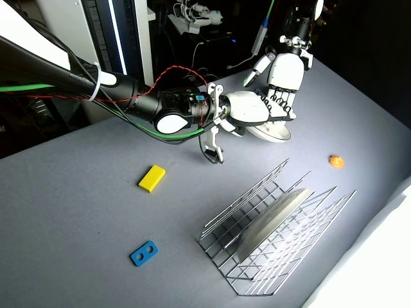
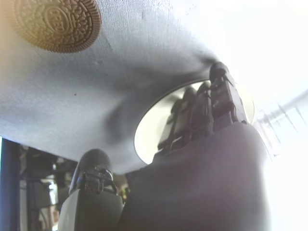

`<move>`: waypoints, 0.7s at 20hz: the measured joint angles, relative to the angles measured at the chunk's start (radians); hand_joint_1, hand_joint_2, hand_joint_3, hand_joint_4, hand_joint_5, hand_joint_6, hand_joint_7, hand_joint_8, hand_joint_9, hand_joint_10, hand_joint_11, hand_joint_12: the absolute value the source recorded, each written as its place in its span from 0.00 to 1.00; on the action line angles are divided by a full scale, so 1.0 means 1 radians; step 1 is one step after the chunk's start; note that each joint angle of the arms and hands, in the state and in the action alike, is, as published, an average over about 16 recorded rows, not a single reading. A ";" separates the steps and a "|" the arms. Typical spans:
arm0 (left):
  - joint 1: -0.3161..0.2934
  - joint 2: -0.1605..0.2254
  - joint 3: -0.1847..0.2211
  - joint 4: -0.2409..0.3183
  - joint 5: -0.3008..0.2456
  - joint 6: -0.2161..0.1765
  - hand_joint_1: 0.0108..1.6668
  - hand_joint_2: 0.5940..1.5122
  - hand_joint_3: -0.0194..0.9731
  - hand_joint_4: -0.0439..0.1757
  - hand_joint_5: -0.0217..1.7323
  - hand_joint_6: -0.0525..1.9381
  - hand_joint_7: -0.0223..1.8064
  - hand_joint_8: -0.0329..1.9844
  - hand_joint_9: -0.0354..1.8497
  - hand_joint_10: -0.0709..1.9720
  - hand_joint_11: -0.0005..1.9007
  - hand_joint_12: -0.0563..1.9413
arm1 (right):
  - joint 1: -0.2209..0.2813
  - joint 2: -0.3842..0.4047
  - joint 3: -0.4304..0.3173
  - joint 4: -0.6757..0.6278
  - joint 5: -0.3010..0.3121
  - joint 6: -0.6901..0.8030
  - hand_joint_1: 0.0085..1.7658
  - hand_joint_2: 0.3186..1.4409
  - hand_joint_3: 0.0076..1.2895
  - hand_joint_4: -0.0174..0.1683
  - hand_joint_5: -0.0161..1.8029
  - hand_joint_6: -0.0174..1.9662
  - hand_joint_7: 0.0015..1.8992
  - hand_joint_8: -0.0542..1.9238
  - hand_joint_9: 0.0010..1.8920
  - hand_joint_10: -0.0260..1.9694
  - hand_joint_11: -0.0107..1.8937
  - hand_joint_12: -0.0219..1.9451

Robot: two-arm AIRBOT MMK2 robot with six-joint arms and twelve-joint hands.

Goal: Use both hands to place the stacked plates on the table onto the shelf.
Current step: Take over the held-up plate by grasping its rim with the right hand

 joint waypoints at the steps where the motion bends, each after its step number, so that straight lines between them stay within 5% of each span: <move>1: 0.001 0.000 -0.001 -0.003 0.000 0.000 0.00 0.65 0.03 0.14 0.01 0.01 0.01 0.02 0.01 0.02 0.01 0.04 | 0.000 -0.002 0.001 0.001 0.002 0.000 0.73 0.61 0.01 0.10 0.16 0.03 0.12 0.03 0.09 0.03 0.01 0.27; 8: 0.002 0.001 -0.003 -0.012 0.001 -0.001 0.00 0.65 0.03 0.15 0.01 0.01 0.01 0.02 0.01 0.02 0.01 0.04 | 0.000 -0.005 0.002 0.000 0.005 0.004 0.72 0.62 0.01 0.11 0.28 0.03 0.25 0.03 0.22 0.05 0.04 0.56; 14: 0.003 0.001 -0.003 -0.017 -0.001 -0.002 0.00 0.65 0.03 0.15 0.01 0.01 0.01 0.02 0.01 0.02 0.01 0.04 | 0.000 -0.005 0.003 -0.004 0.020 0.008 0.71 0.61 0.01 0.11 0.38 0.13 0.37 0.10 0.38 0.06 0.19 0.62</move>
